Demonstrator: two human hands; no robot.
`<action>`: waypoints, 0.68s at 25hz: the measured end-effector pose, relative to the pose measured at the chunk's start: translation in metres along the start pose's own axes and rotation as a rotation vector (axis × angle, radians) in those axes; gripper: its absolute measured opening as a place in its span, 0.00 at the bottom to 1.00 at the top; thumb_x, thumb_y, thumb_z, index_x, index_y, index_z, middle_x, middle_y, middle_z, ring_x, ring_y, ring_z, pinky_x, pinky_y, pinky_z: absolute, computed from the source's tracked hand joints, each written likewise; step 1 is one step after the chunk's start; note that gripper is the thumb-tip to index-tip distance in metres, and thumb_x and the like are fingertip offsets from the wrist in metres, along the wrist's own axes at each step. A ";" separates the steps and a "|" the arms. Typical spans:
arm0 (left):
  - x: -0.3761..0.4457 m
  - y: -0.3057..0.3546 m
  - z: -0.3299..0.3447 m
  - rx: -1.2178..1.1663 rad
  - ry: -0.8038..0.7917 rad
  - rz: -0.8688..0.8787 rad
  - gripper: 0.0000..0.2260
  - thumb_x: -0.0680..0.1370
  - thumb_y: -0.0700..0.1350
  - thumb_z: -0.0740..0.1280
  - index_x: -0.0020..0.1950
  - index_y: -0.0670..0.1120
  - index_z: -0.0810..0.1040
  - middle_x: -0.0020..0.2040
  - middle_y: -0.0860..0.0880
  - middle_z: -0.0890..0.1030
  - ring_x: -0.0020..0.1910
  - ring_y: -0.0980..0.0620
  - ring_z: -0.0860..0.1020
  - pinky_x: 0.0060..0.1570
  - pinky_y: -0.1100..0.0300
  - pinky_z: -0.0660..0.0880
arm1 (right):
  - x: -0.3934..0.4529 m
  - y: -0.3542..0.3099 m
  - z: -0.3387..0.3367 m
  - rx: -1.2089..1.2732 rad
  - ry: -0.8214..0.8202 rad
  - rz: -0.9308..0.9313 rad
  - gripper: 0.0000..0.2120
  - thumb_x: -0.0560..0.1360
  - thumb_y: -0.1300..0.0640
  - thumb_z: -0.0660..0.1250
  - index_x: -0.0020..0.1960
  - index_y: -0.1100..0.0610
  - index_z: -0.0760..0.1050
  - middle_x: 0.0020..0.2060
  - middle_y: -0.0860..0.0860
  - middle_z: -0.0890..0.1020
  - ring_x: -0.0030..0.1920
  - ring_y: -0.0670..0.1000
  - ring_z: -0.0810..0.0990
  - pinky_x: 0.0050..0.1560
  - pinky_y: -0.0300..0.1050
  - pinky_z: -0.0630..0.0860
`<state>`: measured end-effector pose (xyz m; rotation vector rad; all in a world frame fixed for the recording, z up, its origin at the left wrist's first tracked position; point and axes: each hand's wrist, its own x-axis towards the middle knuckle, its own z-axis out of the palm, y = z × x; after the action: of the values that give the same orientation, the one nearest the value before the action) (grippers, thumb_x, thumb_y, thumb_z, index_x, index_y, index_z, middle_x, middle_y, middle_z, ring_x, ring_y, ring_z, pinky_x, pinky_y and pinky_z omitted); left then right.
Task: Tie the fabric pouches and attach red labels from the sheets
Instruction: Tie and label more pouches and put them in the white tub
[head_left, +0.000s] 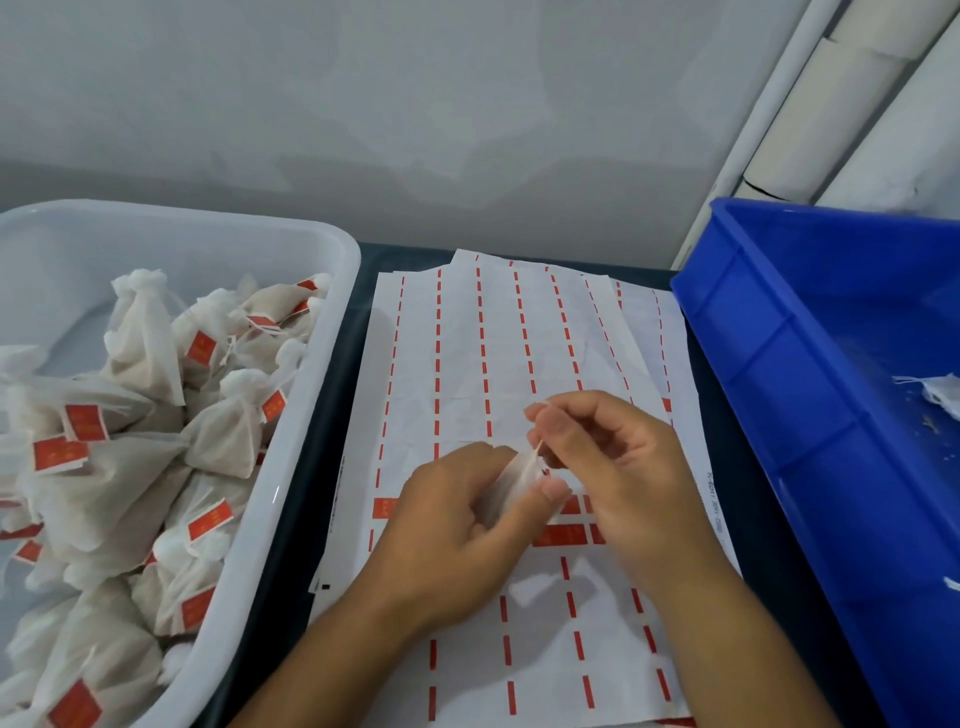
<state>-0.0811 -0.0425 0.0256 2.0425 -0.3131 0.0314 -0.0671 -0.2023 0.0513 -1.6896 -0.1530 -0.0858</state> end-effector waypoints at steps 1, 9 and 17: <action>-0.001 -0.001 0.000 0.057 -0.017 0.007 0.22 0.74 0.75 0.58 0.41 0.58 0.76 0.39 0.59 0.78 0.40 0.57 0.76 0.36 0.69 0.70 | 0.000 0.000 0.000 0.009 0.032 -0.002 0.07 0.75 0.44 0.69 0.49 0.43 0.85 0.42 0.45 0.87 0.46 0.46 0.85 0.48 0.34 0.80; -0.004 -0.001 0.006 0.308 -0.043 0.025 0.28 0.69 0.82 0.47 0.48 0.64 0.71 0.43 0.65 0.74 0.43 0.61 0.76 0.41 0.70 0.71 | -0.001 -0.006 -0.010 0.079 0.221 -0.070 0.08 0.76 0.45 0.69 0.48 0.45 0.85 0.40 0.48 0.85 0.38 0.48 0.83 0.41 0.39 0.81; 0.000 0.009 -0.004 -0.164 0.119 -0.150 0.19 0.79 0.68 0.57 0.44 0.59 0.80 0.39 0.57 0.81 0.42 0.60 0.80 0.40 0.71 0.75 | -0.006 -0.016 -0.010 0.120 0.158 -0.157 0.08 0.79 0.48 0.66 0.50 0.43 0.84 0.43 0.49 0.87 0.44 0.53 0.88 0.43 0.39 0.83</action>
<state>-0.0827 -0.0435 0.0352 1.8876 -0.0843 0.0332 -0.0752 -0.2106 0.0678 -1.5423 -0.1680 -0.3208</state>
